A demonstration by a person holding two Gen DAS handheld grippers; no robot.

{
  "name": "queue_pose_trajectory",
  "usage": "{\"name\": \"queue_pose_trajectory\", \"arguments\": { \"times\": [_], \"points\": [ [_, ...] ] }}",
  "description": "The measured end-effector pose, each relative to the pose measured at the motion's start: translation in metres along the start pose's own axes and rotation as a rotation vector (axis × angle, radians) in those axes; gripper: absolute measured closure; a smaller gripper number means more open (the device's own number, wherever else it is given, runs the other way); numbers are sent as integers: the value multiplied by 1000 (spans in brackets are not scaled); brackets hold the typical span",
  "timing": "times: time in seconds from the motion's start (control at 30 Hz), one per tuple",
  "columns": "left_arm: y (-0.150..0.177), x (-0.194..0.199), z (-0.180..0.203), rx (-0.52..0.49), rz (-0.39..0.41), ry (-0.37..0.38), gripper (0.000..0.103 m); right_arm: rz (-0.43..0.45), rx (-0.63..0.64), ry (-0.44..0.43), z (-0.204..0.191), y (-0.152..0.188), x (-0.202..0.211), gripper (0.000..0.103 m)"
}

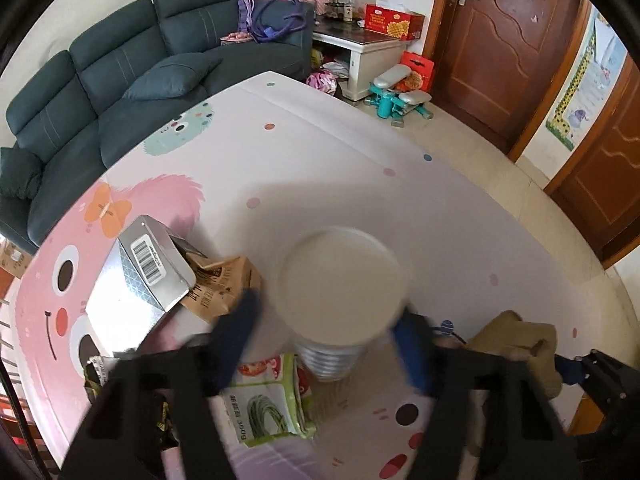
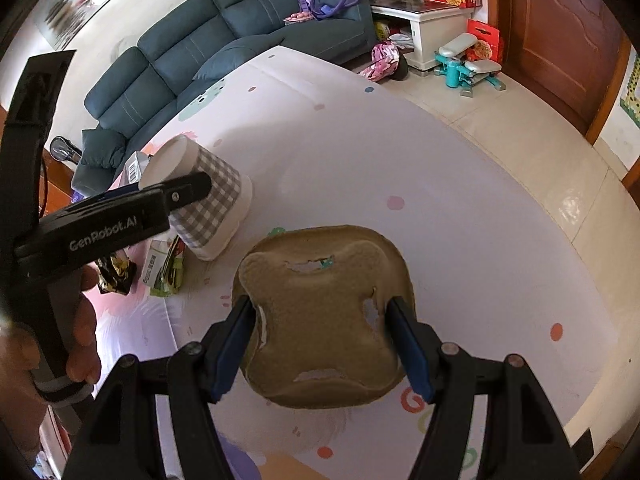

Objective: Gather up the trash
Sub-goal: 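Grasp the checkered paper cup with the left tool while the right tool holds the tray, then carry the paper cup and pulp tray over the trash bin with both tools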

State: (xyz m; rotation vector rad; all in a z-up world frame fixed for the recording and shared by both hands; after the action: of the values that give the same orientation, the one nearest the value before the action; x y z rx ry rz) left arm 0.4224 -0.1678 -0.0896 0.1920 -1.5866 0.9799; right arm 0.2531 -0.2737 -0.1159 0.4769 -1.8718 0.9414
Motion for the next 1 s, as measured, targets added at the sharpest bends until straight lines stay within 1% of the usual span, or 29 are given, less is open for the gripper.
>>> {"name": "queue_pose_trajectory", "arguments": {
  "times": [0.07, 0.17, 0.27, 0.4, 0.53, 0.7, 0.83, 1.0],
  "points": [
    [2, 5, 0, 14, 11, 17, 55, -1, 6, -7, -3, 1, 0, 35],
    [9, 19, 5, 2, 37, 22, 55, -6, 21, -15, -4, 4, 1, 35],
    [16, 33, 12, -1, 41, 23, 55, -4, 36, -24, -4, 3, 6, 35],
    [30, 57, 22, 30, 46, 27, 55, -9, 61, -41, -3, 4, 15, 35],
    [52, 87, 34, 71, 51, -3, 55, -16, 113, -64, -5, 11, 30, 35],
    [86, 120, 57, 140, 48, -49, 55, -4, 214, -124, 0, 24, 61, 35],
    [118, 145, 85, 197, 58, -109, 55, -6, 292, -187, 12, 44, 88, 35],
    [163, 176, 130, 303, 85, -178, 55, -10, 406, -258, 36, 75, 125, 35]
  ]
}}
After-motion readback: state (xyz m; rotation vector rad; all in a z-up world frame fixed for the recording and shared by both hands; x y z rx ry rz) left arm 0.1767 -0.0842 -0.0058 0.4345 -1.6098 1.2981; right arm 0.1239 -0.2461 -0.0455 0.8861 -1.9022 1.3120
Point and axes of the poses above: each gripper's, at about its wrist camera, not at the fingertips, and x roughly against the way its jaws point, z to its right, y to its underside, the point moved 2 cm from there along -x, roughly the way its jaws point, and after that the axes turned 1 degree about x, right-handed, at the moved point
